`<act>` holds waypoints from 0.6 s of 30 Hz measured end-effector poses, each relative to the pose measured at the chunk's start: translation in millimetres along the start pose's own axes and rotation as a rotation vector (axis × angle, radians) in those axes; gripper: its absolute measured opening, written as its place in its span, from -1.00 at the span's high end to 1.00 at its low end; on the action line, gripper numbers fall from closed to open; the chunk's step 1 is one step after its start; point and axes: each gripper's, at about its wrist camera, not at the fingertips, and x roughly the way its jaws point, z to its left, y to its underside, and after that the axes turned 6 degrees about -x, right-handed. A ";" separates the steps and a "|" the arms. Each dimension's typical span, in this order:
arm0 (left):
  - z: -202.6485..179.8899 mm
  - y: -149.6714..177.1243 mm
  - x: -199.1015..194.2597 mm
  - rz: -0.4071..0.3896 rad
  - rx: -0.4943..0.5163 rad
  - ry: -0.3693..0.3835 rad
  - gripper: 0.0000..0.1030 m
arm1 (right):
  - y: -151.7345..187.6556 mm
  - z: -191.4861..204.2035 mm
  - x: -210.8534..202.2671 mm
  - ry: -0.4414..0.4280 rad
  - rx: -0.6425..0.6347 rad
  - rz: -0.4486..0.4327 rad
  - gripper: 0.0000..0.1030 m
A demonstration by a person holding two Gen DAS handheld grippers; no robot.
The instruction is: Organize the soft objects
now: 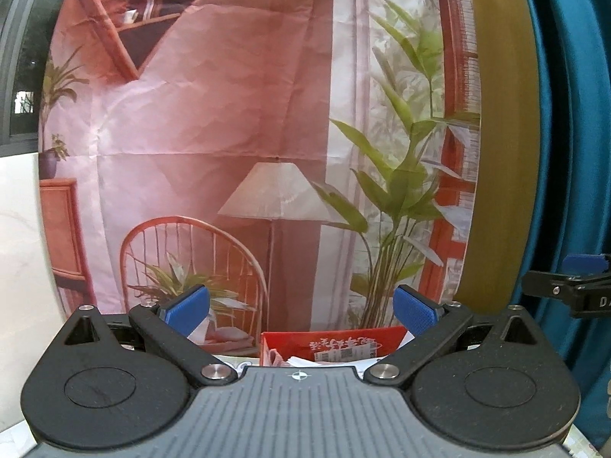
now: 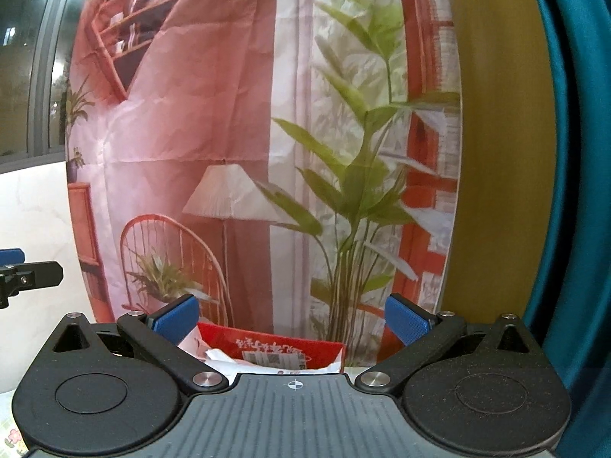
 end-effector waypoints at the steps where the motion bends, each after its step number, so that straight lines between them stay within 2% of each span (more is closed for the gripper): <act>1: 0.6 0.1 -0.6 -0.001 0.001 -0.003 -1.00 | -0.3 -0.1 -1.7 0.001 -0.001 -0.001 -0.99; 18: 3.3 -1.3 -4.5 -0.009 0.009 -0.039 -1.00 | -3.7 2.2 -8.2 0.006 -0.015 -0.005 -0.99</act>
